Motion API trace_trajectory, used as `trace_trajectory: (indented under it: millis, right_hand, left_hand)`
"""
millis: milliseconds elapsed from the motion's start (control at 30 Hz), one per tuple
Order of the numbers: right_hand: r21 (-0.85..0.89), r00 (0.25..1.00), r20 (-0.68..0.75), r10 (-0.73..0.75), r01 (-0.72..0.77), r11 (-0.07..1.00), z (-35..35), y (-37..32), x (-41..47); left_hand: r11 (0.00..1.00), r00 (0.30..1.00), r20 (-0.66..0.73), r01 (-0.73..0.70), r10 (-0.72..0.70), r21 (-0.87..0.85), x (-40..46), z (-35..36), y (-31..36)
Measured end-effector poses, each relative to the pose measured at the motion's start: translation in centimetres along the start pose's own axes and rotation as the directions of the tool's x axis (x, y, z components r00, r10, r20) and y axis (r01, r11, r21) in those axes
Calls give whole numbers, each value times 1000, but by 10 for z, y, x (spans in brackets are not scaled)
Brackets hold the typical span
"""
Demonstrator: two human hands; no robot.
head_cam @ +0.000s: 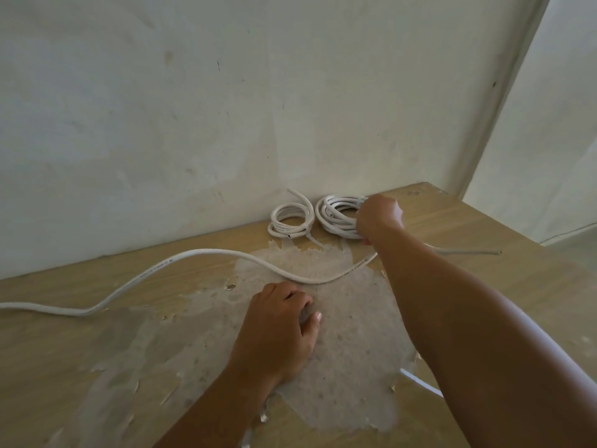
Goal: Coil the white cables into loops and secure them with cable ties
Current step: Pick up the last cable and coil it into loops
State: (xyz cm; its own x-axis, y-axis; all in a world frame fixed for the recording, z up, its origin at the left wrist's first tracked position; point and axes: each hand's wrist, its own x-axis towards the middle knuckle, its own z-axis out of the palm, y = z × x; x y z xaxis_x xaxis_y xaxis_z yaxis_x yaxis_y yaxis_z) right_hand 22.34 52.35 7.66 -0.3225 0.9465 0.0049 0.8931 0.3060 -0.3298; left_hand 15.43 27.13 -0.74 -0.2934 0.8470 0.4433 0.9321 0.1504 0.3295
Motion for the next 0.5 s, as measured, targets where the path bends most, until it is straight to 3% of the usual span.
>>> trace_trajectory:
  millis: [133, 267, 500]
  right_hand:
    - [242, 998, -54, 27, -13, 970, 2, 4, -7]
    - [264, 988, -130, 84, -47, 963, -6, 5, -16]
    - [155, 912, -408, -42, 115, 981, -10, 49, -48]
  left_hand:
    - [1000, 1000, 2, 12, -12, -3, 0, -1, 1]
    - [1000, 1000, 13, 16, -16, -11, 1, -1, 0]
    - [998, 999, -31, 30, -31, -62, -1, -3, 1]
